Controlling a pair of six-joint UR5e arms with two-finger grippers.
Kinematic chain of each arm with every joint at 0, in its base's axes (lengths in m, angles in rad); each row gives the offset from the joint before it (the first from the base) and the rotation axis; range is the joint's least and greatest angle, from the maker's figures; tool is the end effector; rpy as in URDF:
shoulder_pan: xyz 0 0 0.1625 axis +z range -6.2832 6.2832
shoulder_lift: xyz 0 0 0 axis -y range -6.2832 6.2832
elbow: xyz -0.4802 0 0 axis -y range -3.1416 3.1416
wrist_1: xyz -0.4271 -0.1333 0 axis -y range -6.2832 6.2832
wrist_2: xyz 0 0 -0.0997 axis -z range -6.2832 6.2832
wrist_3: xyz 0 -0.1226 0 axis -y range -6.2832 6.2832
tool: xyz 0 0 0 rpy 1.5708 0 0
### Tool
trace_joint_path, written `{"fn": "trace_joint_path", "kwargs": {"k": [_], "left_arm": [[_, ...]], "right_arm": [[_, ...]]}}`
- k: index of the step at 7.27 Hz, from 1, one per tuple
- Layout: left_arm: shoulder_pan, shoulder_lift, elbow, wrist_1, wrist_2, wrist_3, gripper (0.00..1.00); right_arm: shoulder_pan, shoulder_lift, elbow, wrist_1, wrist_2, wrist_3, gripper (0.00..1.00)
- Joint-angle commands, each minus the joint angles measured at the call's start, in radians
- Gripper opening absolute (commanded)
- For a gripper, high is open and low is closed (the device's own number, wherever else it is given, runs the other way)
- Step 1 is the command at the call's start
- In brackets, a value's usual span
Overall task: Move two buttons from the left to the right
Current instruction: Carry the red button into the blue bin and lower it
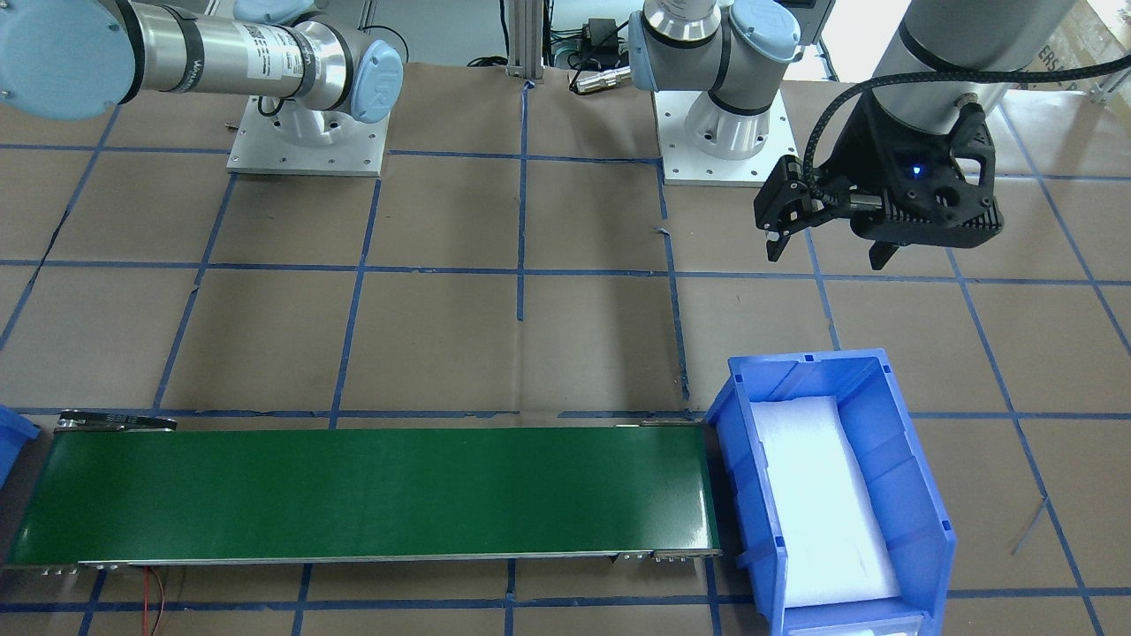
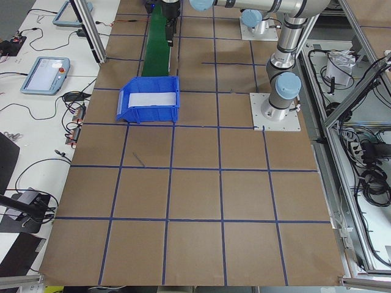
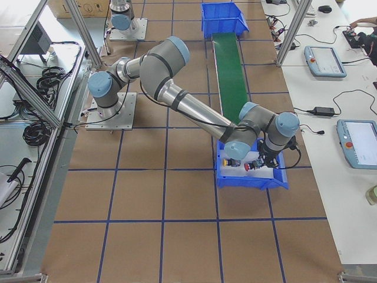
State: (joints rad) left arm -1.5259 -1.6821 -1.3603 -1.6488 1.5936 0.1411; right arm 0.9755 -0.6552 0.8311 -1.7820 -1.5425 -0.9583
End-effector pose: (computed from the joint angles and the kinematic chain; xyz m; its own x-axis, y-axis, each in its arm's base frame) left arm -0.1043 -0.5859 0.5616 -0.9951 0.0956 -0.0255 0.0960 0.9952 -0.0178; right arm -0.3944 -0.8262 0.2614 -0.9347 -0.3553 0.0126 -0.3555 0.9337 -0.0434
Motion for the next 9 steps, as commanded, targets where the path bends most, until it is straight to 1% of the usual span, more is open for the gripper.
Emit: {"fn": "trace_joint_path", "kwargs": {"k": [1,2,3,4,6,7,8,9], "left_arm": [[0.000,0.001,0.001,0.000,-0.001,0.000,1.00],[-0.002,0.001,0.001,0.000,-0.006,0.000,1.00],[0.000,-0.001,0.001,0.001,-0.035,0.000,1.00],[0.000,0.001,0.001,0.000,-0.035,0.000,1.00],[0.001,0.001,0.001,0.000,-0.034,0.000,1.00],[0.001,0.001,0.001,0.000,-0.034,0.000,1.00],[0.001,0.002,0.001,0.000,-0.034,0.000,1.00],[0.003,0.002,0.001,0.000,-0.035,0.000,1.00]], "right_arm": [[0.000,0.012,-0.003,-0.001,0.008,-0.007,0.43],[-0.001,0.014,-0.003,-0.008,0.015,-0.007,0.43],[-0.001,0.011,-0.003,-0.007,0.013,-0.005,0.43],[-0.004,0.009,-0.004,-0.007,0.015,-0.007,0.47],[-0.005,-0.004,-0.004,0.004,0.016,-0.011,0.61],[-0.005,-0.015,-0.004,0.007,0.021,-0.011,0.63],[-0.003,-0.041,-0.004,0.016,0.022,-0.011,0.64],[0.006,-0.105,-0.001,0.060,0.025,-0.010,0.65]]}}
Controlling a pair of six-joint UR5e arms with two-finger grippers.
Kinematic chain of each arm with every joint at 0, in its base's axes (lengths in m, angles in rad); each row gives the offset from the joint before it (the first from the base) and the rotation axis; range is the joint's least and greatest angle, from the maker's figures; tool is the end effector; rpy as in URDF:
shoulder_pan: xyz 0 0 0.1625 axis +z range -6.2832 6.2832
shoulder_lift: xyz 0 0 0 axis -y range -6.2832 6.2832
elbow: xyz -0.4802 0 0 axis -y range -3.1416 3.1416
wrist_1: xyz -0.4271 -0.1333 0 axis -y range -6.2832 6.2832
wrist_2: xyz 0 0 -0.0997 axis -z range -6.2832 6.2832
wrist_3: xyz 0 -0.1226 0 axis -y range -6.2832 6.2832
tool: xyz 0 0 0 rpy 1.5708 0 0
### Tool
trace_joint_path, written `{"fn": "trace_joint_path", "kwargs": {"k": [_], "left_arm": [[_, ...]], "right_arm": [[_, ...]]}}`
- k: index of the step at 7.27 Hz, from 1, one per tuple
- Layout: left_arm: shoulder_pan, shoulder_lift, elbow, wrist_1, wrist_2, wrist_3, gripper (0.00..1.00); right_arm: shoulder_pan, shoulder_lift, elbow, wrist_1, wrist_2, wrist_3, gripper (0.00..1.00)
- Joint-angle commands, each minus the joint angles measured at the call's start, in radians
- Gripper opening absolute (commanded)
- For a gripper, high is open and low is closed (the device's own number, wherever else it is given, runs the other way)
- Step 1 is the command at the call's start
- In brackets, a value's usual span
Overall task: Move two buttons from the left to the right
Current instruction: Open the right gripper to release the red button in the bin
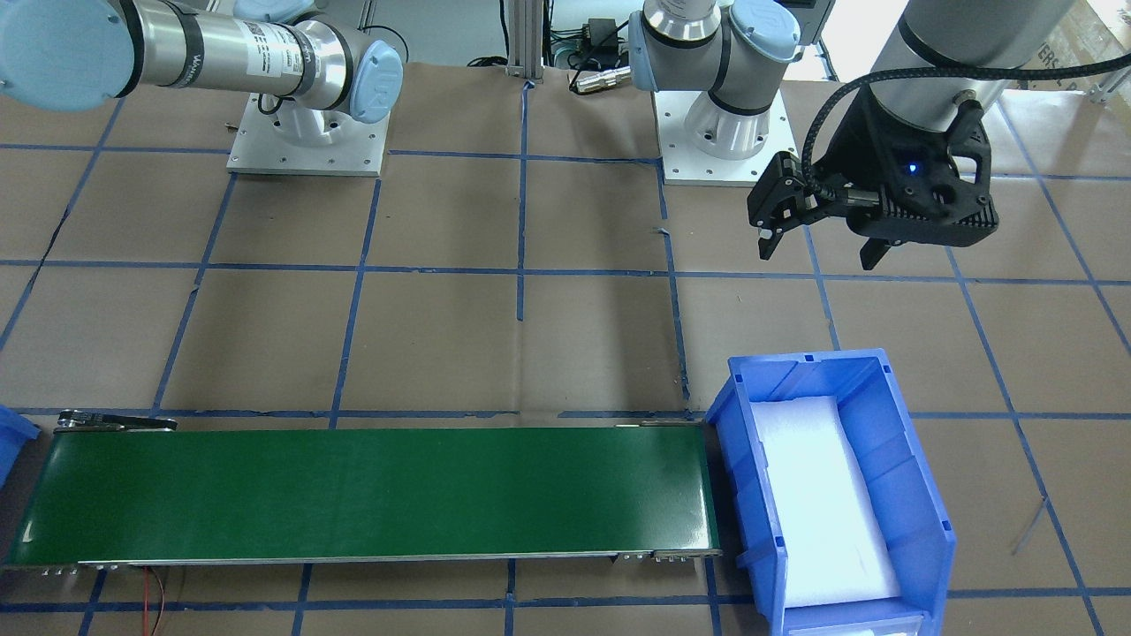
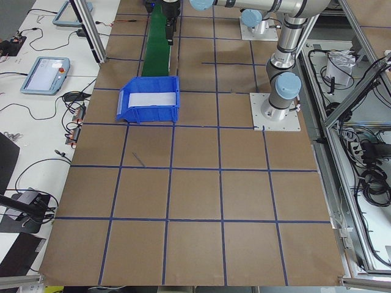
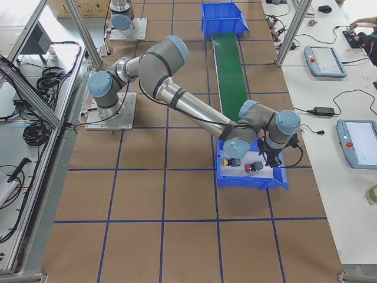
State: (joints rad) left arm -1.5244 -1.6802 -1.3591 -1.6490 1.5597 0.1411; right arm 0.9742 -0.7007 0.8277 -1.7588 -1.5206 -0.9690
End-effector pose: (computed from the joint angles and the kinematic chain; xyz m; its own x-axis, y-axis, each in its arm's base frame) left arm -0.1076 -0.5855 0.5633 -0.9955 0.0948 0.0076 0.0946 0.9952 -0.0254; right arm -0.3890 -0.8210 0.3019 -0.9310 -0.3644 0.0219 -0.3650 0.9279 -0.0758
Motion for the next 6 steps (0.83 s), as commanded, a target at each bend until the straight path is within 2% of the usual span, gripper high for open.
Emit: {"fn": "trace_joint_path", "kwargs": {"k": [1,4,6], "left_arm": [[0.001,-0.003,-0.002,0.002,-0.003,0.000,1.00],[0.001,0.000,-0.008,0.002,-0.001,0.000,1.00],[0.001,0.000,-0.006,0.002,-0.003,0.000,1.00]], "right_arm": [[0.058,-0.118,0.002,0.077,0.026,0.007,0.70],[0.283,-0.209,0.019,0.094,0.025,0.131,0.75],[0.403,-0.270,0.040,0.140,0.025,0.362,0.79]]}}
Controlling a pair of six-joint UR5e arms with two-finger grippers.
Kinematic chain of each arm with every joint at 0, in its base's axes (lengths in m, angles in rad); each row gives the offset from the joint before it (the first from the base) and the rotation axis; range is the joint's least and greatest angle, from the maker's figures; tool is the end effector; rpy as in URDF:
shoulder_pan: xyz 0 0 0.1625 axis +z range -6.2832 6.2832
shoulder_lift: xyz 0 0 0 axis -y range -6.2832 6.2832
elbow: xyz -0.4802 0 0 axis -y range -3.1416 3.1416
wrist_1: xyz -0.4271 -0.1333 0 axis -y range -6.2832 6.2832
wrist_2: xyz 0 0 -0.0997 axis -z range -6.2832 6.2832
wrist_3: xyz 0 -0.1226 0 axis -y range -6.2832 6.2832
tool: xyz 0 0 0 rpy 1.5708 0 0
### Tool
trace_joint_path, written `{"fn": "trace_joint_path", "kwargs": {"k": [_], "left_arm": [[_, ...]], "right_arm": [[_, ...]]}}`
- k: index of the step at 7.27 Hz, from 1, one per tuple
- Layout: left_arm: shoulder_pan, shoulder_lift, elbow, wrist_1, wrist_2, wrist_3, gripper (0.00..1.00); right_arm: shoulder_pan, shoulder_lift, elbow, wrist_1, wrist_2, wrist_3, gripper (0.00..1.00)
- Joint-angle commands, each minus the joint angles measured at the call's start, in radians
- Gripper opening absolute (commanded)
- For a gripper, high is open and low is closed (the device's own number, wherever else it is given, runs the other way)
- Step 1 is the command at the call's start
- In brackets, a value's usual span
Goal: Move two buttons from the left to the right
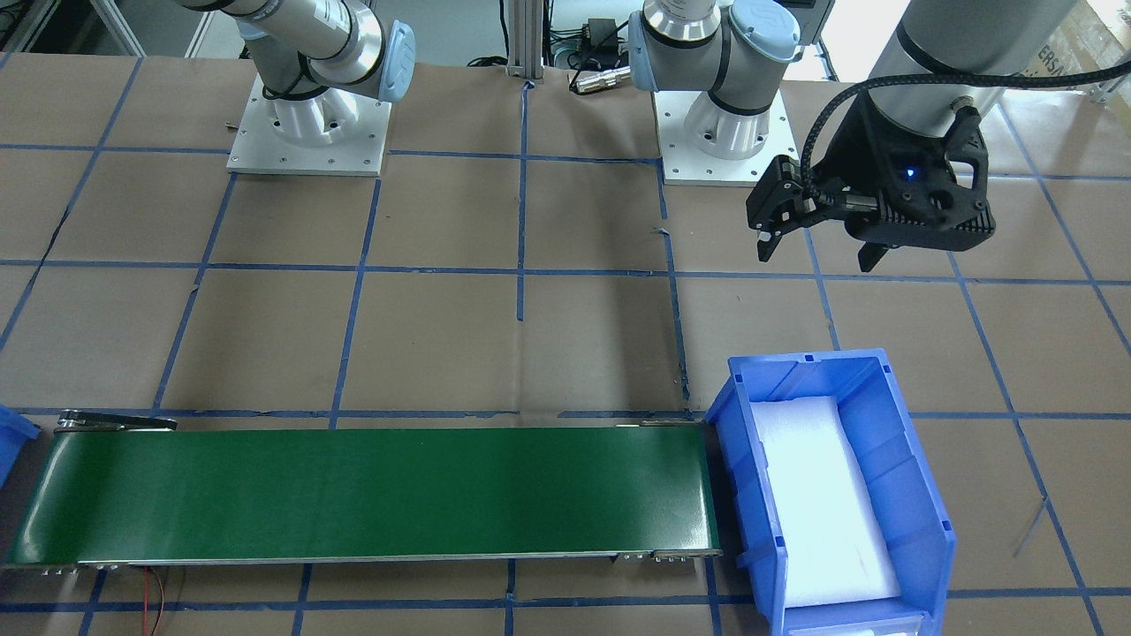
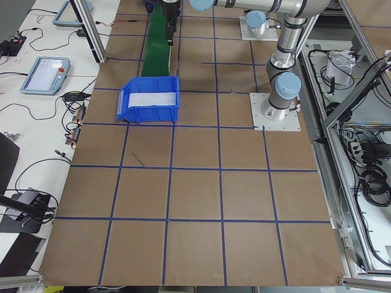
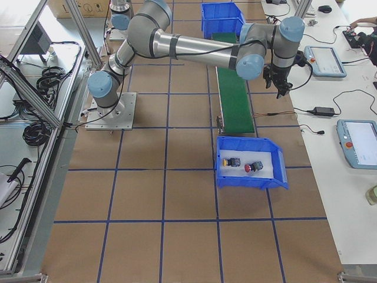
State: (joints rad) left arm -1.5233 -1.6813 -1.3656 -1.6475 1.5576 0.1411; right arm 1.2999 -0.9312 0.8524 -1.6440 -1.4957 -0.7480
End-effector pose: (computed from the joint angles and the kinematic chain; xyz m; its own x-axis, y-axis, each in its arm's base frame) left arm -0.1072 -0.5858 0.5594 -0.9955 0.0937 0.0105 0.0935 0.9954 -0.0197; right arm -0.0847 -0.8373 0.4757 -0.8865 -0.4602 0.0486 -0.4617 0.8722 -0.1614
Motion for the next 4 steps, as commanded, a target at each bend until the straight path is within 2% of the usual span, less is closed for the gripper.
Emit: {"fn": "trace_joint_path", "kwargs": {"k": [1,3,4], "left_arm": [[0.000,-0.001,0.008,0.001,-0.002,0.000,1.00],[0.002,-0.003,0.007,0.001,-0.002,0.000,1.00],[0.002,-0.003,0.005,0.000,-0.001,0.000,1.00]], "right_arm": [[0.146,-0.082,0.058,0.030,0.000,0.270,0.82],[0.240,-0.197,0.211,0.029,-0.006,0.465,0.82],[0.265,-0.275,0.299,0.083,0.000,0.569,0.82]]}}
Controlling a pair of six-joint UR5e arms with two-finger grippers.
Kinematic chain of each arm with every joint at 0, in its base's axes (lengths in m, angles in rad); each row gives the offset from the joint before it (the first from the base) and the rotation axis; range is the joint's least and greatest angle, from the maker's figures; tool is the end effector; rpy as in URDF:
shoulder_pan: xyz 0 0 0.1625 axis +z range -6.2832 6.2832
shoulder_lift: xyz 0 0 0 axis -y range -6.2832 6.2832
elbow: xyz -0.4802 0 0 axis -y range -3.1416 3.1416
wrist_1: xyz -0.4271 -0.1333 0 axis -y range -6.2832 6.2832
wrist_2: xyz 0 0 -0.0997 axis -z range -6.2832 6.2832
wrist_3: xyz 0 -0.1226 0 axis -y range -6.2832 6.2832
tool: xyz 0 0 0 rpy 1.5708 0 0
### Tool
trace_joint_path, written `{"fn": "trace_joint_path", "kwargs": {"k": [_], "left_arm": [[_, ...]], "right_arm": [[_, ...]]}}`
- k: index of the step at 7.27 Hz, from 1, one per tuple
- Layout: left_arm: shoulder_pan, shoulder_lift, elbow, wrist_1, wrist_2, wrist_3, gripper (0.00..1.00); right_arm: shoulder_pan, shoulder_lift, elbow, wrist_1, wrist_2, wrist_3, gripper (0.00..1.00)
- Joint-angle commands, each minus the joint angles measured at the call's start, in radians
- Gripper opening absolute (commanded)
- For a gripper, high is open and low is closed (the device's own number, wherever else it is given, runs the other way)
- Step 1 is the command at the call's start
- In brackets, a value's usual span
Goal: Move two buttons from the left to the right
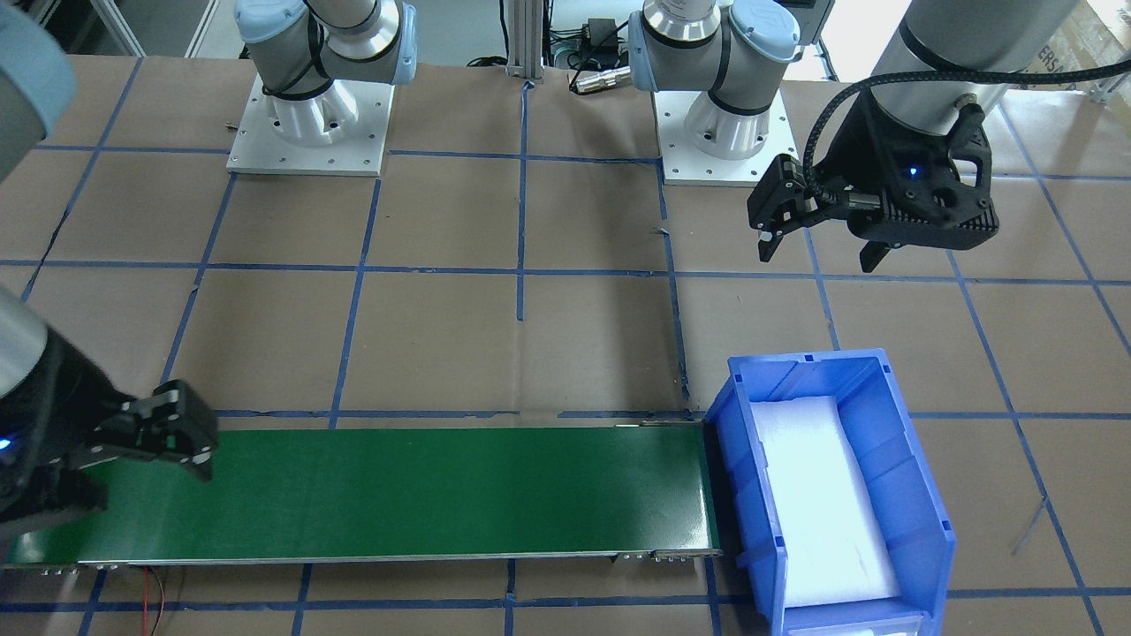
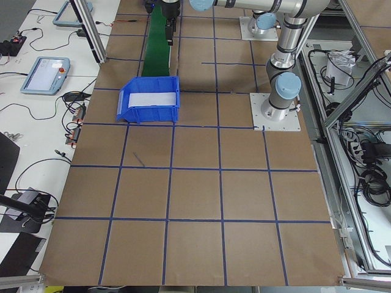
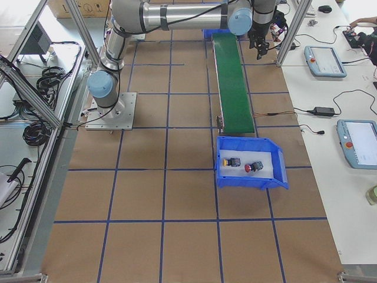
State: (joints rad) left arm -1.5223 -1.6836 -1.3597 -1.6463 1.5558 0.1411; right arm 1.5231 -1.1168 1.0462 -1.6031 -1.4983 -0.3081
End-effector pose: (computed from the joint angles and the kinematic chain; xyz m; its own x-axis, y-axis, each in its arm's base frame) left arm -0.1068 -0.5874 0.5613 -0.9956 0.0928 0.0116 0.0925 0.9954 -0.0247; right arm 0.1063 -0.7543 0.5128 -0.9640 -0.2631 -0.0375 -0.2570 0.9590 -0.1197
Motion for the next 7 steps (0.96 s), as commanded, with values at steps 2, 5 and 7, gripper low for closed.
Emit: {"fn": "trace_joint_path", "kwargs": {"k": [2,5,7], "left_arm": [[0.001,-0.002,0.001,0.003,0.000,0.000,1.00],[0.002,-0.002,0.001,0.005,0.001,0.000,1.00],[0.002,-0.011,-0.001,0.006,0.001,0.000,1.00]], "right_arm": [[0.055,-0.181,0.193,0.087,0.000,0.182,0.82],[0.055,-0.283,0.253,0.203,-0.010,0.175,0.82],[0.055,-0.334,0.268,0.201,-0.014,0.184,0.84]]}}
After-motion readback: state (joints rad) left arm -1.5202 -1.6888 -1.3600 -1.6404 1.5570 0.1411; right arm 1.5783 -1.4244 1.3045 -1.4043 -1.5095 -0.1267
